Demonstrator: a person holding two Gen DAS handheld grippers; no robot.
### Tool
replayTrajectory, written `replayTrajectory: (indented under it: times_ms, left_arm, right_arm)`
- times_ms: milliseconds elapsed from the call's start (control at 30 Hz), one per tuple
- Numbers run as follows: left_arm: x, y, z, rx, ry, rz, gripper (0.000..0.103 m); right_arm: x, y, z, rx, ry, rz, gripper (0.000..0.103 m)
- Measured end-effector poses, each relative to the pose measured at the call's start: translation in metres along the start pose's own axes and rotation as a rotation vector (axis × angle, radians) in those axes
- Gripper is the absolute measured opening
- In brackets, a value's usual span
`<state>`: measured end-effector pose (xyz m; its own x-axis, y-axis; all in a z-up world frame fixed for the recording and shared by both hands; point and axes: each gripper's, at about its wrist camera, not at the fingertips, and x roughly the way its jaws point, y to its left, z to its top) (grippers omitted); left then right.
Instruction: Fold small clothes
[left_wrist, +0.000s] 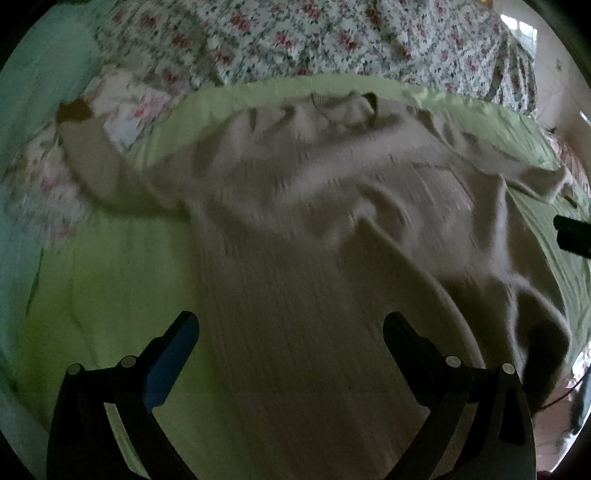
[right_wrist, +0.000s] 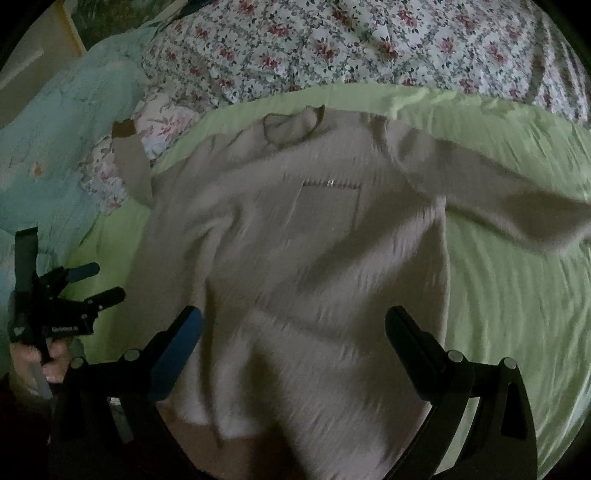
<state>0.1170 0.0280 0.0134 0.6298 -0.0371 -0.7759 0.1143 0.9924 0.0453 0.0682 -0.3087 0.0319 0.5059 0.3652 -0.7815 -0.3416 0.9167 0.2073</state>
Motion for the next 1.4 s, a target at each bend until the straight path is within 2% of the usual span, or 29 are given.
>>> replayTrajectory:
  times_ms: [167, 233, 300, 433, 533, 600, 667, 833, 900, 933, 967, 1000, 1033, 1067, 1100, 1133, 1167, 1200, 1300, 1400]
  left_arm:
    - [0.033, 0.023, 0.061, 0.017, -0.05, -0.03, 0.1]
    - [0.048, 0.032, 0.08, 0.016, -0.064, -0.066, 0.101]
    - [0.068, 0.039, 0.098, 0.022, -0.064, -0.073, 0.101]
    - [0.109, 0.059, 0.147, 0.036, -0.069, -0.058, 0.101]
    - [0.147, 0.071, 0.174, 0.048, -0.035, -0.094, 0.101]
    - [0.168, 0.078, 0.188, 0.061, -0.012, -0.093, 0.101]
    - [0.188, 0.086, 0.202, 0.067, 0.012, -0.098, 0.101]
    - [0.226, 0.097, 0.217, 0.111, 0.056, -0.176, 0.1]
    - [0.235, 0.097, 0.216, 0.131, 0.072, -0.205, 0.096]
    - [0.238, 0.096, 0.216, 0.14, 0.076, -0.211, 0.085]
    - [0.24, 0.095, 0.214, 0.147, 0.079, -0.217, 0.064]
    - [0.242, 0.094, 0.211, 0.154, 0.085, -0.23, 0.053]
    - [0.242, 0.093, 0.208, 0.158, 0.086, -0.24, 0.038]
    - [0.241, 0.091, 0.205, 0.166, 0.077, -0.24, 0.026]
    - [0.238, 0.088, 0.201, 0.18, 0.067, -0.225, 0.019]
    - [0.236, 0.086, 0.2, 0.189, 0.058, -0.209, 0.009]
    - [0.233, 0.085, 0.199, 0.188, 0.047, -0.192, 0.008]
    - [0.228, 0.085, 0.199, 0.181, 0.031, -0.168, 0.008]
    - [0.205, 0.09, 0.213, 0.12, -0.041, -0.112, 0.007]
    - [0.204, 0.087, 0.224, 0.102, -0.061, -0.046, 0.007]
  right_arm:
    - [0.03, -0.039, 0.052, 0.024, -0.01, 0.026, 0.099]
    - [0.052, -0.056, 0.069, 0.043, 0.01, 0.037, 0.099]
    - [0.059, -0.061, 0.088, 0.008, -0.033, 0.014, 0.099]
    - [0.092, -0.085, 0.129, -0.025, -0.057, -0.022, 0.099]
    - [0.104, -0.1, 0.159, -0.035, -0.088, -0.051, 0.099]
    - [0.12, -0.105, 0.176, -0.061, -0.089, -0.099, 0.099]
    - [0.141, -0.106, 0.192, -0.107, -0.075, -0.104, 0.099]
    - [0.186, -0.106, 0.224, -0.205, -0.053, -0.136, 0.099]
    - [0.202, -0.109, 0.228, -0.22, -0.041, -0.104, 0.099]
    - [0.209, -0.112, 0.233, -0.218, -0.022, -0.096, 0.099]
    - [0.217, -0.114, 0.231, -0.207, -0.004, -0.086, 0.098]
    - [0.224, -0.117, 0.231, -0.198, 0.018, -0.078, 0.089]
    - [0.232, -0.121, 0.231, -0.183, 0.053, -0.074, 0.071]
    - [0.236, -0.123, 0.23, -0.169, 0.063, -0.07, 0.064]
    - [0.235, -0.127, 0.227, -0.146, 0.054, -0.062, 0.048]
    - [0.23, -0.128, 0.227, -0.134, 0.044, -0.058, 0.02]
    - [0.227, -0.129, 0.227, -0.124, 0.039, -0.06, 0.013]
    - [0.222, -0.129, 0.225, -0.109, 0.024, -0.058, 0.009]
    - [0.194, -0.132, 0.232, -0.088, -0.047, -0.09, 0.008]
    - [0.169, -0.133, 0.249, -0.068, -0.133, -0.12, 0.008]
